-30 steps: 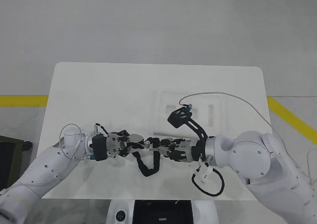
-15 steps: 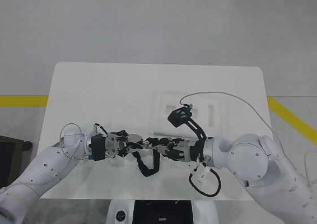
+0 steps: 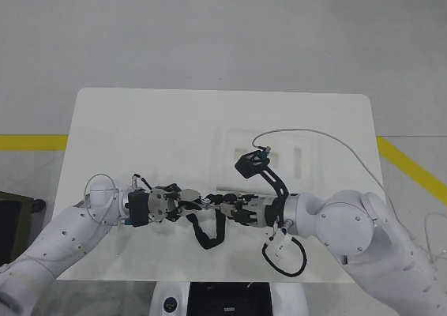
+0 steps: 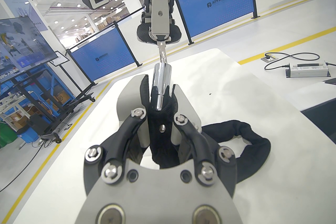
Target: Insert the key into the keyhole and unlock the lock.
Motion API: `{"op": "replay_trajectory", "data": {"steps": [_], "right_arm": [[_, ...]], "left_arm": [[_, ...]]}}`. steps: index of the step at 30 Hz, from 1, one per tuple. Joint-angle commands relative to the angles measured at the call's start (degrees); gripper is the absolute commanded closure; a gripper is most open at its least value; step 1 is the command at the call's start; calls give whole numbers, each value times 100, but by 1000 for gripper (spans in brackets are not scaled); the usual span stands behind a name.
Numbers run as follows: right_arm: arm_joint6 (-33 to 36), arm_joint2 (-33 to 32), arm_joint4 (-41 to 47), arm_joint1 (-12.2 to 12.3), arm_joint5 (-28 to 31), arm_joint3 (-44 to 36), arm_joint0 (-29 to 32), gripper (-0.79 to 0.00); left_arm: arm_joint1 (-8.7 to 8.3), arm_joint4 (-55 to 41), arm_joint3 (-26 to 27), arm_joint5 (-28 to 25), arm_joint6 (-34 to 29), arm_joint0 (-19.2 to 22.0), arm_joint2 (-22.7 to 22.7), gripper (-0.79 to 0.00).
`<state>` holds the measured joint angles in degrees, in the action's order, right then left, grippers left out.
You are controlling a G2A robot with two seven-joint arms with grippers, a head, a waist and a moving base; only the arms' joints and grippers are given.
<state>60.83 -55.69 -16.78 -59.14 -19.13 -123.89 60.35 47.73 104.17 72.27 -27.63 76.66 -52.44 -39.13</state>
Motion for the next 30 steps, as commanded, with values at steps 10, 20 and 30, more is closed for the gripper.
{"op": "replay_trajectory", "data": {"steps": [10, 20, 30], "right_arm": [[3, 45, -40, -15, -102, 31, -24, 0], [-19, 92, -57, -30, -141, 64, -25, 0], [-56, 97, -10, -45, -132, 127, -40, 0]], "left_arm": [[0, 0, 0, 0, 0, 0, 0, 0], [0, 0, 0, 0, 0, 0, 0, 0], [0, 0, 0, 0, 0, 0, 0, 0]]}}
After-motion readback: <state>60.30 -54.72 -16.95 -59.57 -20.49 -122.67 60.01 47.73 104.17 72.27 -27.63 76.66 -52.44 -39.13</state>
